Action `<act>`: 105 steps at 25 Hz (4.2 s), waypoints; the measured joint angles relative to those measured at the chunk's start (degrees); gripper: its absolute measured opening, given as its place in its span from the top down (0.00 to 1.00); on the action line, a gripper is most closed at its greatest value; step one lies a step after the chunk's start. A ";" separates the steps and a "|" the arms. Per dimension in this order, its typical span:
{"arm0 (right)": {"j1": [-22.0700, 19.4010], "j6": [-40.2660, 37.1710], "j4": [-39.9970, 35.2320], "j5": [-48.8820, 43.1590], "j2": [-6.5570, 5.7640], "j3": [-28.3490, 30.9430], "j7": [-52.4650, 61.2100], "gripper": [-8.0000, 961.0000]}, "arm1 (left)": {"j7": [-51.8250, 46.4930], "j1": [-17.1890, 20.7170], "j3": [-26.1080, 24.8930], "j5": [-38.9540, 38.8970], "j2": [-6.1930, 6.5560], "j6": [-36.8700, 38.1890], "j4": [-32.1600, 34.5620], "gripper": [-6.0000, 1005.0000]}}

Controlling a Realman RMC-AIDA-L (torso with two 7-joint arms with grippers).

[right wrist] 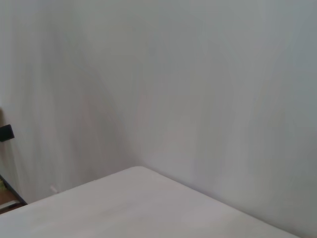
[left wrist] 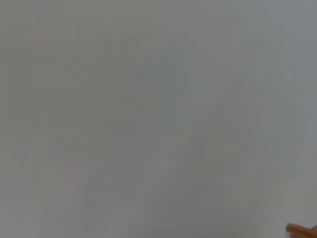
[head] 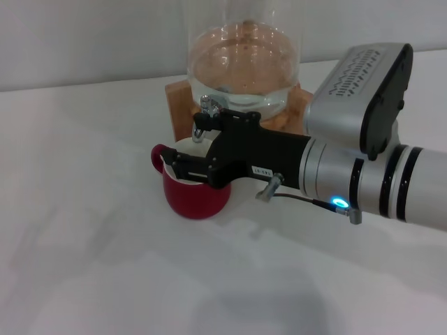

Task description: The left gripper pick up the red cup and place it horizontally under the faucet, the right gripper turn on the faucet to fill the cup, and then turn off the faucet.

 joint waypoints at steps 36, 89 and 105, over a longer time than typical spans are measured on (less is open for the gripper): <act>-1.09 1.10 0.09 -0.44 -0.09 4.67 -0.27 0.23 | -0.34 -0.55 -0.32 0.68 0.00 -0.33 0.00 0.14; -1.87 6.00 -1.40 1.55 -0.06 6.14 -1.75 0.23 | -1.04 0.00 -0.38 0.68 0.00 -0.54 0.00 0.14; -7.88 11.86 -3.48 2.38 0.07 20.61 -0.58 0.23 | -1.06 -0.17 -0.30 0.68 0.00 -0.12 0.00 0.14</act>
